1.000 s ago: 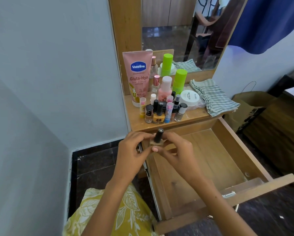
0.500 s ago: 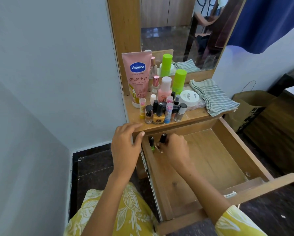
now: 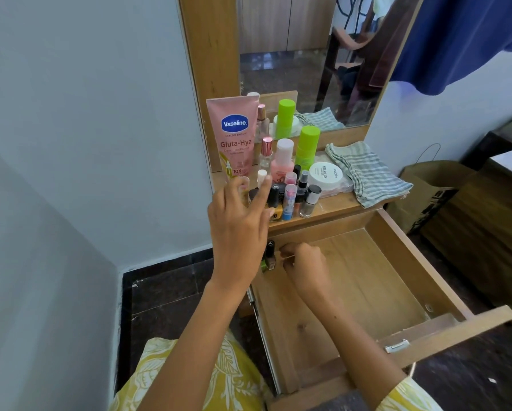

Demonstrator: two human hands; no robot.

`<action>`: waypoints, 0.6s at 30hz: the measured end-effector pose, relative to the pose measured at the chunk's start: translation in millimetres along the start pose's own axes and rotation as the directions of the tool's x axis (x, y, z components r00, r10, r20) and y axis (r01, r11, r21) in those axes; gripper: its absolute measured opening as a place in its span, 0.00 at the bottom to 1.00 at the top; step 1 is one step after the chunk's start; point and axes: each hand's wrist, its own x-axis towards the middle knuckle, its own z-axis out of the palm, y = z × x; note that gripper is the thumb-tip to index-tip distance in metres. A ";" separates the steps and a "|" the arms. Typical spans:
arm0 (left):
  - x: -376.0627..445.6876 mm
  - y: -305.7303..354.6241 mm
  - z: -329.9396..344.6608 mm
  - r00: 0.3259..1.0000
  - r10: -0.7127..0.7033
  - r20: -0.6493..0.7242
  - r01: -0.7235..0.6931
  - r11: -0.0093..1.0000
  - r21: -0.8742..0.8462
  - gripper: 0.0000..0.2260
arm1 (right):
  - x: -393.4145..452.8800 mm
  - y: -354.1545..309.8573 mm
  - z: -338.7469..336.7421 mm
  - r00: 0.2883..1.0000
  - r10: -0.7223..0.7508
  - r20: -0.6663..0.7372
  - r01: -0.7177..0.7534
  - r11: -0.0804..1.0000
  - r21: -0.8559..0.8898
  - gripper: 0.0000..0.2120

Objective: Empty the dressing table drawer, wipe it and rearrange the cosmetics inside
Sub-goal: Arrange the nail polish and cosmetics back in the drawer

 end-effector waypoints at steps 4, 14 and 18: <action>7.5 2.6 6.3 0.999 0.028 0.032 -0.029 0.998 0.051 0.19 | -12.9 0.5 -16.6 0.993 -0.048 -0.111 0.053 0.998 0.043 0.11; -7.8 3.3 -12.8 0.994 0.095 -0.047 -0.100 0.988 -0.116 0.09 | -26.0 -11.7 -41.3 0.892 -0.191 -0.409 0.329 0.895 0.300 0.14; -21.9 6.6 -16.4 0.992 0.120 -0.044 -0.125 0.976 -0.175 0.08 | -23.3 -15.0 -43.3 0.901 -0.325 -0.287 0.399 0.880 0.256 0.23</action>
